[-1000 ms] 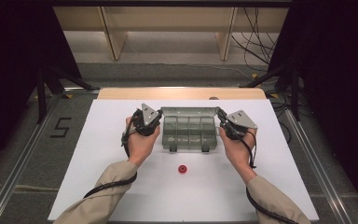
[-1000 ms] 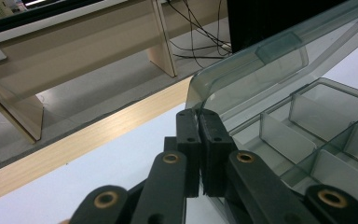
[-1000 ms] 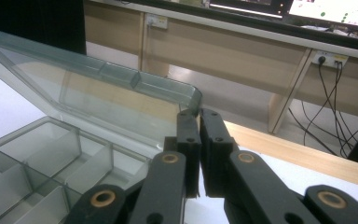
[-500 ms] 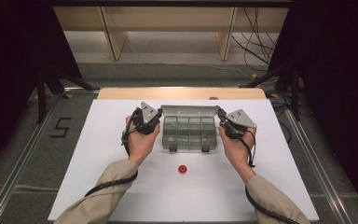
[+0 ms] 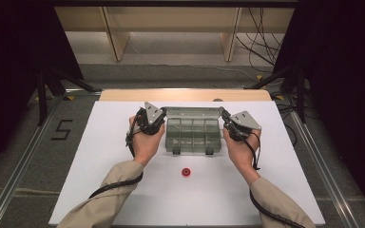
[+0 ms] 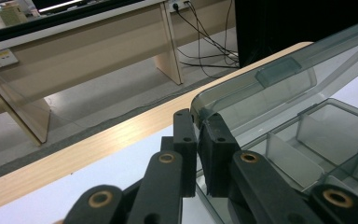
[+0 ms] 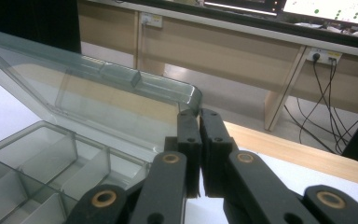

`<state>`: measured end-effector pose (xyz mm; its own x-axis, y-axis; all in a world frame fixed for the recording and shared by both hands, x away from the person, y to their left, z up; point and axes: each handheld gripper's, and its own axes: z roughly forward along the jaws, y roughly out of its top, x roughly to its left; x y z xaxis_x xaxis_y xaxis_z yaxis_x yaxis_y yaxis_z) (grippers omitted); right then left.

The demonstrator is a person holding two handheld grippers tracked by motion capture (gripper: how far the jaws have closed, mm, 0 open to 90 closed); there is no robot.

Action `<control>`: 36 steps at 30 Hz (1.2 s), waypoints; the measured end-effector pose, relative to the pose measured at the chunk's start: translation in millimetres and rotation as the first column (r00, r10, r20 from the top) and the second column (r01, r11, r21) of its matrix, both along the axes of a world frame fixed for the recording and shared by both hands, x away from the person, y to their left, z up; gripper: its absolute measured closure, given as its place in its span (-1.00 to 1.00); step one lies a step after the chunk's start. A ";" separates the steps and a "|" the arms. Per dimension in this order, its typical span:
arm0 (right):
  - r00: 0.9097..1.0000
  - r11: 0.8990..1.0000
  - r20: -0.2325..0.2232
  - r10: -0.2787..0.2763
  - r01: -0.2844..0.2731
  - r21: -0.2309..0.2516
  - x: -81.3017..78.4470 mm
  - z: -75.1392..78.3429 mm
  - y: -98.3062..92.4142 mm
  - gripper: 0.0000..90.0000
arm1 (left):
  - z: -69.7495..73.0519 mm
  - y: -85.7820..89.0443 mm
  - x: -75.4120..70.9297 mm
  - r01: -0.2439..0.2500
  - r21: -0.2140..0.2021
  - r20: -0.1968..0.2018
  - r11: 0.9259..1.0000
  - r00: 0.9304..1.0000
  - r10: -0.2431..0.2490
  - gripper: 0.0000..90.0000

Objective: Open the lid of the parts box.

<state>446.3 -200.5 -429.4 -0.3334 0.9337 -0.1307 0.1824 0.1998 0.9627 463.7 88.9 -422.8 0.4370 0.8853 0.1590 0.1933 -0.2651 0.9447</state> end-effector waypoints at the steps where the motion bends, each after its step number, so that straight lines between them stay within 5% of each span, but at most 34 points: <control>1: 1.000 1.000 -0.001 0.001 -0.001 0.001 0.5 0.0 -0.2 0.96 | 0.0 -0.7 0.2 -0.003 -0.003 0.000 1.000 1.000 0.003 0.90; 36: 1.000 1.000 -0.008 -0.017 0.017 0.009 8.7 4.3 0.5 0.97 | 7.1 -1.5 9.9 -0.028 -0.031 -0.050 0.999 0.998 0.026 0.92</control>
